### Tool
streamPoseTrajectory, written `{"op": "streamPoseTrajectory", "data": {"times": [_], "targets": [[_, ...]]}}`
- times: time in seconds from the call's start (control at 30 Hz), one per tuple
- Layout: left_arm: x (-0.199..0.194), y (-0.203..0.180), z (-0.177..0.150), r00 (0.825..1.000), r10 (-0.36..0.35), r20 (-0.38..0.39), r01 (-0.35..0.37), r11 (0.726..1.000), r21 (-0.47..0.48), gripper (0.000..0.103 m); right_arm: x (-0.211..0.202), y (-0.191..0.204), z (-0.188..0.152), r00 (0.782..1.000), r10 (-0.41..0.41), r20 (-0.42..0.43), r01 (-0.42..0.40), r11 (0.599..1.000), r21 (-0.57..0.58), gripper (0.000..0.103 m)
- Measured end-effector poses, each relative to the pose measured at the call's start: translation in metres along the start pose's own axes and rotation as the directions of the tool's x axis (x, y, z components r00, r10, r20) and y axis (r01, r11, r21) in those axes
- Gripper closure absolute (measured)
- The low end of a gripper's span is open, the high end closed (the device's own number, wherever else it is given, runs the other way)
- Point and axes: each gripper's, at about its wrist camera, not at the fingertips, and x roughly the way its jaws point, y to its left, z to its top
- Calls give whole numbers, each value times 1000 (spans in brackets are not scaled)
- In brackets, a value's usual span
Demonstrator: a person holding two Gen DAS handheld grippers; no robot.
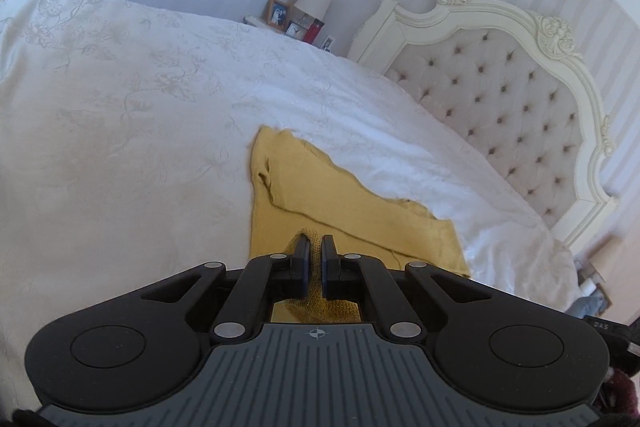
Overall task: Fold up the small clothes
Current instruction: 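Lift the hem with both grippers and fold it up toward the collar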
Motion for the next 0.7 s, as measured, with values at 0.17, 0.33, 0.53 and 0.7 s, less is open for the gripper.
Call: {"op": "streamPoseTrajectory", "data": {"times": [0.17, 0.33, 0.53, 0.7], "targets": [[27, -6, 36, 998, -16, 68, 16, 1000, 3, 98, 29, 1, 39, 998, 12, 54, -11, 1000, -7, 87], [69, -11, 69, 995, -15, 100, 16, 1000, -3, 98, 71, -6, 78, 996, 1, 94, 0, 1000, -4, 87], [128, -11, 87, 995, 24, 99, -25, 1000, 16, 98, 142, -23, 110, 994, -60, 94, 60, 998, 4, 87], [179, 3, 91, 994, 98, 43, -98, 995, -6, 98, 196, -39, 119, 991, -125, 41, 125, 992, 4, 87]]}}
